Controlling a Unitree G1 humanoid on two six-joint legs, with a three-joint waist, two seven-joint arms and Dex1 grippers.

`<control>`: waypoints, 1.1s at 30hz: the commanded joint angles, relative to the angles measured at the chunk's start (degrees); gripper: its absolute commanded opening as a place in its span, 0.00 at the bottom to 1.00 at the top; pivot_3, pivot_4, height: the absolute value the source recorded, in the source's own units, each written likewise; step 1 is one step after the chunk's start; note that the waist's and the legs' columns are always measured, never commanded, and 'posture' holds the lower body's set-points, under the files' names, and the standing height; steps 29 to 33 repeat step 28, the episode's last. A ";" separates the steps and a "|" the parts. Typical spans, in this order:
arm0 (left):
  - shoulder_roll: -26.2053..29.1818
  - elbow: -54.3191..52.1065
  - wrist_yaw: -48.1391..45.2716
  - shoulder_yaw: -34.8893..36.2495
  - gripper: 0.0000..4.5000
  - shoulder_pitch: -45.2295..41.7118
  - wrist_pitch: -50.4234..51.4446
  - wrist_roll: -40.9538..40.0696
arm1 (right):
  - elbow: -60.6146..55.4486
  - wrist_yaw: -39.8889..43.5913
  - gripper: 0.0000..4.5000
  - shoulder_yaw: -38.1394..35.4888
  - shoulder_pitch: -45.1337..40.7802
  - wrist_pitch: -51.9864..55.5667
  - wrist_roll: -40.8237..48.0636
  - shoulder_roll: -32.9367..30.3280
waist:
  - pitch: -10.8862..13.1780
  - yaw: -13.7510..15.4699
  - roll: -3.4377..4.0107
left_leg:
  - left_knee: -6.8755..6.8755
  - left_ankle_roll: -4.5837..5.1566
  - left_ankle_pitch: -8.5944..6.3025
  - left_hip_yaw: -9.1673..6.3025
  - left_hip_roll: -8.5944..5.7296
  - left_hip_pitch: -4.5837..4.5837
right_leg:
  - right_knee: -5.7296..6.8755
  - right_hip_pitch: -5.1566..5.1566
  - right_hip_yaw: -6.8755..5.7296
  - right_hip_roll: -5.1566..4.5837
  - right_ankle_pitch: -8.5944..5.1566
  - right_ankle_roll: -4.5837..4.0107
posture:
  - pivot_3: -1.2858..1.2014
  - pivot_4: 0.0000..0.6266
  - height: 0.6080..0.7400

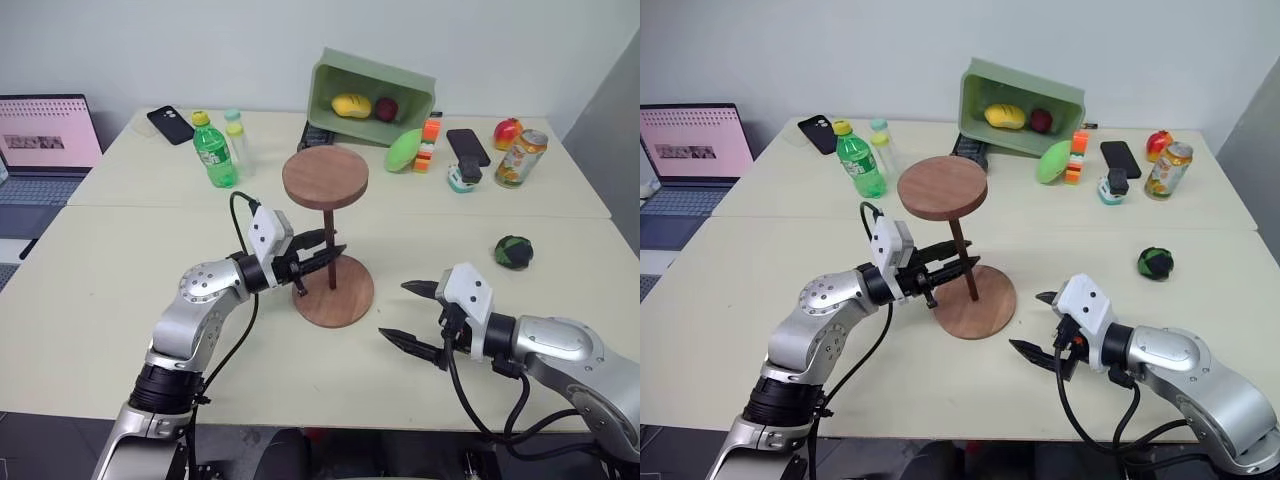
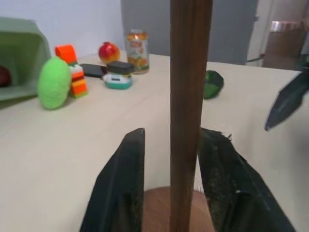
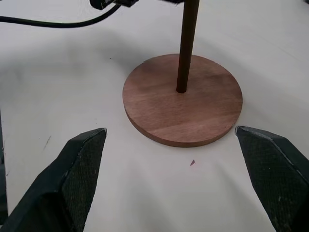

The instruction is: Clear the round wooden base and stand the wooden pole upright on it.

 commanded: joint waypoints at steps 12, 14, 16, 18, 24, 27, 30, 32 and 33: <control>10.61 -0.44 -6.77 0.10 0.36 -3.34 2.46 4.61 | -0.36 1.61 1.00 -1.82 0.98 -1.39 -0.19 -1.26 | 0.00 -0.06 0.01 | -0.01 0.01 0.00 -0.11 -0.02 -0.17 | -0.12 -0.06 -0.02 -0.03 0.00 0.00 | 0.52 0.24 1.00; 12.48 -1.06 -7.66 0.86 0.36 -3.29 3.78 4.09 | 0.18 2.37 1.00 -2.80 1.63 -1.91 -0.35 -1.94 | 0.01 -0.07 0.01 | -0.01 0.01 0.00 -0.10 -0.02 -0.17 | -0.11 -0.07 -0.02 -0.03 0.00 0.00 | 0.52 0.24 1.00; 14.56 -2.41 -9.09 1.51 0.36 -2.38 4.91 3.09 | 0.81 3.01 1.00 -3.63 2.22 -2.48 -0.61 -2.59 | 0.01 -0.07 0.01 | -0.01 0.01 -0.01 -0.12 -0.02 -0.19 | -0.12 -0.07 -0.03 -0.03 0.00 0.00 | 0.52 0.24 1.00; 18.24 -4.15 -10.83 3.18 0.36 0.06 6.77 2.38 | 1.65 3.85 1.00 -4.75 2.84 -3.48 -1.05 -3.43 | 0.01 -0.08 0.02 | -0.01 0.01 -0.01 -0.10 -0.02 -0.20 | -0.13 -0.08 -0.03 -0.03 0.00 0.00 | 0.52 0.24 1.00; 27.85 -5.38 -12.82 13.46 0.36 10.07 9.03 1.22 | 3.49 10.77 1.00 -11.50 5.21 -9.12 0.87 -6.16 | 0.08 -0.47 0.11 | -0.09 0.02 -0.01 -0.06 0.11 -0.20 | -0.12 -0.18 0.00 -0.04 0.00 0.00 | 0.52 0.24 1.00; 30.49 -6.13 -13.40 18.26 0.36 16.65 8.28 1.54 | 5.26 15.22 1.00 -14.93 6.17 -11.07 1.64 -8.52 | 0.10 -0.14 0.15 | -0.11 0.02 -0.01 -0.08 0.11 -0.21 | -0.12 -0.19 -0.02 -0.05 0.00 -0.01 | 0.52 0.24 1.00; 30.96 -6.42 -13.46 19.47 0.36 18.35 8.35 1.60 | 6.15 16.49 1.00 -15.85 6.31 -11.79 1.60 -9.13 | 0.10 -0.14 0.15 | -0.11 0.03 -0.02 -0.06 0.07 -0.19 | -0.13 -0.14 0.01 -0.06 0.00 -0.01 | 0.52 0.24 1.00; 30.96 -6.42 -13.46 19.47 0.36 18.35 8.35 1.60 | 6.15 16.49 1.00 -15.85 6.31 -11.79 1.60 -9.13 | 0.10 -0.14 0.15 | -0.11 0.03 -0.02 -0.06 0.07 -0.19 | -0.13 -0.14 0.01 -0.06 0.00 -0.01 | 0.52 0.24 1.00; 30.96 -6.42 -13.46 19.47 0.36 18.35 8.35 1.60 | 6.15 16.49 1.00 -15.85 6.31 -11.79 1.60 -9.13 | 0.10 -0.14 0.15 | -0.11 0.03 -0.02 -0.06 0.07 -0.19 | -0.13 -0.14 0.01 -0.06 0.00 -0.01 | 0.52 0.24 1.00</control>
